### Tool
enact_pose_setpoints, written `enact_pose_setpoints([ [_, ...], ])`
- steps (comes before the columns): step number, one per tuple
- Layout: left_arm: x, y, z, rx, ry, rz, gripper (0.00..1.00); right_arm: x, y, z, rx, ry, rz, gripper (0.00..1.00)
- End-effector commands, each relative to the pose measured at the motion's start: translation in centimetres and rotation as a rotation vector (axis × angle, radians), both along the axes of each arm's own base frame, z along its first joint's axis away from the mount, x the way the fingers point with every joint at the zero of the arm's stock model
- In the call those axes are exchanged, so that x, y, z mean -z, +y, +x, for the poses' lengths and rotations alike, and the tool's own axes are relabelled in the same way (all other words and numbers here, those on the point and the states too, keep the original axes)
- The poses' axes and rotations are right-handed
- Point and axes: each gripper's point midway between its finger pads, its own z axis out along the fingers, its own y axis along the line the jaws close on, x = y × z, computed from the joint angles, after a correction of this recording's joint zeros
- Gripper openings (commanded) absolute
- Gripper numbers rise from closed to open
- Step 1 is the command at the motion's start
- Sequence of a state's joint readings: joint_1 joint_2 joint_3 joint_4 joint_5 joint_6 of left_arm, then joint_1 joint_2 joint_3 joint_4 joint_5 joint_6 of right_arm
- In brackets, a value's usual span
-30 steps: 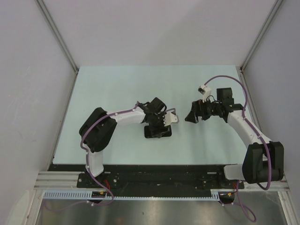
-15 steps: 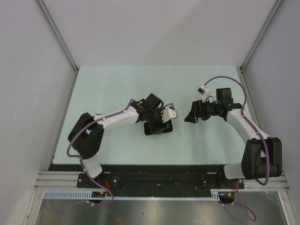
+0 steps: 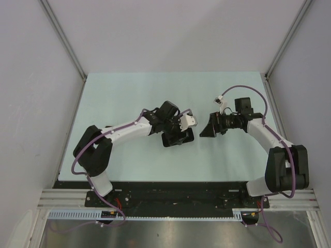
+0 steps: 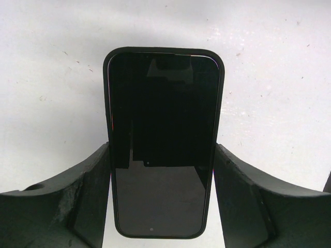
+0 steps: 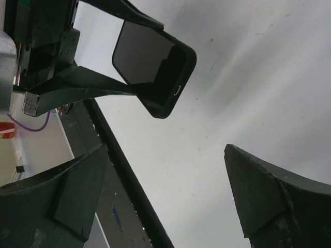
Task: Take the phone out of the phone case
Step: Pick up the phone at the center of the board.
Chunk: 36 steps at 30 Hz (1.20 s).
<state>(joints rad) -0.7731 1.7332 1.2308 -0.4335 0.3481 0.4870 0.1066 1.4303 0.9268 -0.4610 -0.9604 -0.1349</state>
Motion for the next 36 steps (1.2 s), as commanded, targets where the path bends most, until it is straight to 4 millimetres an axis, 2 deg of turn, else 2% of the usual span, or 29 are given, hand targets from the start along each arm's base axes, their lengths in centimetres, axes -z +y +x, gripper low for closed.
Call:
enact_pose_setpoints([
  [1,-5.6,-2.5,0.2,0.005,-0.079,-0.172,0.00,-0.9,1.2,-0.5,-0.053,0.006,0.039,0.99],
  [11,-8.8,-5.1,-1.1,0.047,-0.171,-0.257,0.00,-1.0,1.6,-0.9,-0.069,0.029,0.063,0.97],
  [17,-8.7,-6.3,-1.7,0.063,-0.211,-0.229,0.00,-1.7,2.0,-1.4,-0.096,0.035,0.102,0.94],
  [20,-8.3,-6.7,-1.6,0.049,-0.231,-0.214,0.00,-1.9,2.1,-1.8,-0.110,0.041,0.118,0.87],
  [23,-8.4,-6.9,-1.0,0.018,-0.262,-0.218,0.00,-2.0,2.3,-2.2,-0.129,0.059,0.139,0.81],
  [29,-10.2,-7.2,0.8,-0.069,-0.332,-0.254,0.00,-1.8,2.8,-2.8,-0.157,0.089,0.158,0.78],
  [33,-10.4,-7.5,0.7,-0.067,-0.340,-0.264,0.00,-2.1,3.1,-3.1,-0.172,0.093,0.172,0.75],
  [36,-9.7,-7.9,-0.1,-0.038,-0.349,-0.244,0.00,-2.3,3.1,-3.1,-0.175,0.095,0.185,0.73],
])
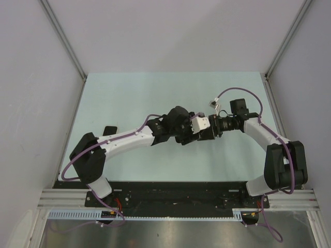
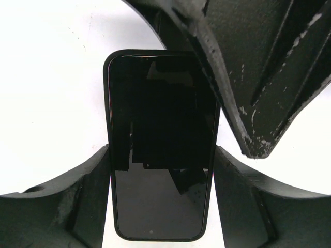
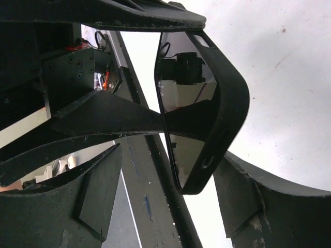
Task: Take the phone out of the phone case
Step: Pick up the phone at the center of the board.
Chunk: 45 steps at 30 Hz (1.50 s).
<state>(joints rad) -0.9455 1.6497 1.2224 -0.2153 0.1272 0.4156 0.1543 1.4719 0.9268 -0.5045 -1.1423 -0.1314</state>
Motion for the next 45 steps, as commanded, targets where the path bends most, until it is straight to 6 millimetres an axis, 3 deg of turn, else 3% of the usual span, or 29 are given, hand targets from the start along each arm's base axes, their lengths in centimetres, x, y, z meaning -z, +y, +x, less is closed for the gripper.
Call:
enact_pose_setpoints([
  [1,-3.7,-2.3,0.0,0.015,-0.091,-0.103,0.00,-1.4,0.4,0.0,-0.029,-0.014,0.048,0.73],
  [7,-3.3,-2.6,-1.6,0.059,-0.088,-0.098,0.00,-1.2,0.2,0.2,-0.019,-0.005,0.047,0.69],
  [10,-3.4,-2.6,-1.7,0.051,-0.092,-0.102,0.00,-1.4,0.1,0.2,-0.020,-0.010,0.055,0.56],
  [24,-4.3,-2.6,-0.7,-0.001,-0.126,-0.132,0.01,-1.3,0.2,-0.1,-0.034,-0.004,0.062,0.26],
  [27,-4.4,-2.6,-0.5,-0.010,-0.130,-0.133,0.01,-0.9,0.1,0.1,-0.026,0.000,0.048,0.17],
  [28,-4.4,-2.6,-0.5,-0.013,-0.130,-0.135,0.03,-0.8,0.1,0.2,-0.024,0.000,0.044,0.09],
  [30,-4.6,-2.6,-0.5,-0.016,-0.132,-0.137,0.08,-0.5,0.0,0.5,-0.010,-0.002,0.025,0.00],
  [33,-5.2,-2.3,-0.5,-0.016,-0.146,-0.143,0.25,-0.4,-0.2,0.8,0.006,-0.011,0.012,0.00],
  [34,-5.3,-2.2,-0.5,-0.014,-0.153,-0.141,0.40,-0.4,-0.4,1.0,0.012,-0.011,0.011,0.00],
  [36,-5.9,-2.0,-0.5,-0.011,-0.168,-0.148,0.58,-0.5,-0.5,1.0,0.018,-0.014,0.012,0.00],
  [37,-5.8,-1.8,-0.6,-0.009,-0.171,-0.143,0.72,-0.5,-0.6,1.2,0.025,-0.015,0.011,0.00],
  [40,-6.5,-1.4,-0.9,-0.004,-0.185,-0.154,0.94,-0.7,-0.8,1.3,0.031,-0.022,0.012,0.00],
  [42,-6.6,-1.0,-1.0,-0.004,-0.190,-0.154,1.00,-0.8,-1.0,1.4,0.040,-0.024,0.014,0.00],
  [45,-7.4,-0.4,-1.0,-0.007,-0.199,-0.169,1.00,-1.1,-1.3,1.6,0.049,-0.035,0.017,0.00],
])
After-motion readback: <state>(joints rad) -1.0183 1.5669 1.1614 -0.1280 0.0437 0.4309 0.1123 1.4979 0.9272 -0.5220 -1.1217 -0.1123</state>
